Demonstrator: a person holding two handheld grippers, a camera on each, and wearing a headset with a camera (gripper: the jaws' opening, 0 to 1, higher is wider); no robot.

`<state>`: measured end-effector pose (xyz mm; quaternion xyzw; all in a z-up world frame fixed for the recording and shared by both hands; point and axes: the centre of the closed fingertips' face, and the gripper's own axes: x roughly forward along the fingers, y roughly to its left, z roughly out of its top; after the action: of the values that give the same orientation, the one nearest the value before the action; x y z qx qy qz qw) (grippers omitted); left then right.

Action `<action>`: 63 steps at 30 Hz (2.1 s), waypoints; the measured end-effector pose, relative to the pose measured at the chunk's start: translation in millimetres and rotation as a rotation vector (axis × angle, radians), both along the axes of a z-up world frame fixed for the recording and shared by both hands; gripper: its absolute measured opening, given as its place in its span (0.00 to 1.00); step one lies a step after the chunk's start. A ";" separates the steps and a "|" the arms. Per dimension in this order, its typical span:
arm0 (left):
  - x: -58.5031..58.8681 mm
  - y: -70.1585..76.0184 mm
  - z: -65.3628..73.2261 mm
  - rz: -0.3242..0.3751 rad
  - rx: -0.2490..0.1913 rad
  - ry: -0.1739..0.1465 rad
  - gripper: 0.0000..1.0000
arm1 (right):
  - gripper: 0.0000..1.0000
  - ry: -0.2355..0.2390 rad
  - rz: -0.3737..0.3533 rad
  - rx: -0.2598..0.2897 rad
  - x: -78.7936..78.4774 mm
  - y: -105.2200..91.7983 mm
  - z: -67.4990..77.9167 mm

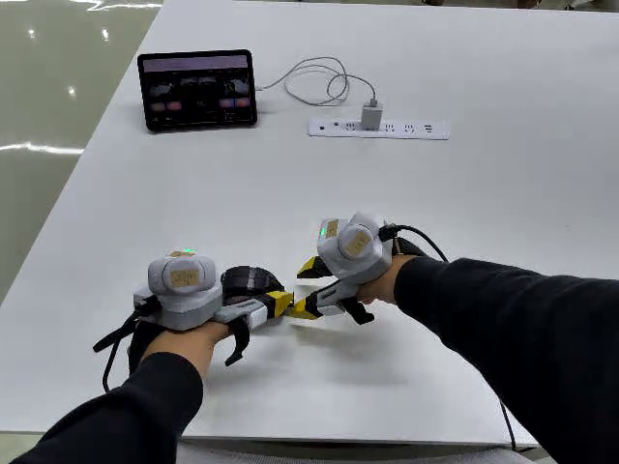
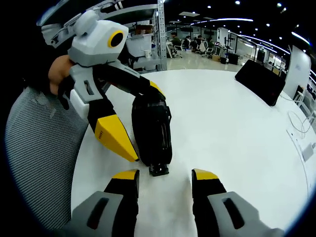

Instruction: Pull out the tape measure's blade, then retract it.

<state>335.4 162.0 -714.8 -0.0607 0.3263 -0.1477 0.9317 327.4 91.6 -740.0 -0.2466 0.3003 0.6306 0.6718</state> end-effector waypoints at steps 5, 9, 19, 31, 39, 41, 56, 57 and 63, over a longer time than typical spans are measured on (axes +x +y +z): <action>-4.4 3.1 2.3 -0.049 -0.011 0.012 1.00 | 0.47 0.015 -0.020 0.000 -2.2 -4.2 4.9; -12.2 -3.3 8.6 -0.131 -0.023 -0.001 1.00 | 0.55 0.037 -0.047 -0.010 -6.1 -8.5 7.2; -14.6 7.4 22.0 -0.212 -0.009 -0.045 1.00 | 0.62 0.037 -0.132 0.055 -10.7 -22.0 26.1; -32.9 14.7 16.7 -0.283 0.002 -0.010 1.00 | 0.71 0.051 -0.255 0.077 -5.9 -55.5 27.9; -37.7 19.4 21.4 -0.298 -0.006 -0.024 1.00 | 0.78 0.046 -0.320 0.102 -9.3 -78.9 30.3; -39.9 22.3 18.2 -0.300 0.004 -0.003 1.00 | 0.79 0.049 -0.336 0.103 -10.7 -87.7 29.5; -48.0 28.3 14.9 -0.330 -0.002 0.003 1.00 | 0.84 0.016 -0.418 0.105 -15.7 -137.1 31.4; -47.5 29.5 15.1 -0.326 -0.001 0.002 1.00 | 0.84 0.015 -0.422 0.106 -15.9 -139.2 31.2; -46.4 35.0 17.9 -0.312 -0.001 0.005 1.00 | 0.85 0.002 -0.455 0.108 -20.6 -153.3 28.2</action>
<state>288.9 197.0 -696.9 -0.0104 0.3338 -0.2906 0.8967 306.8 -61.7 -711.8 -0.1355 0.3145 0.4784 0.8086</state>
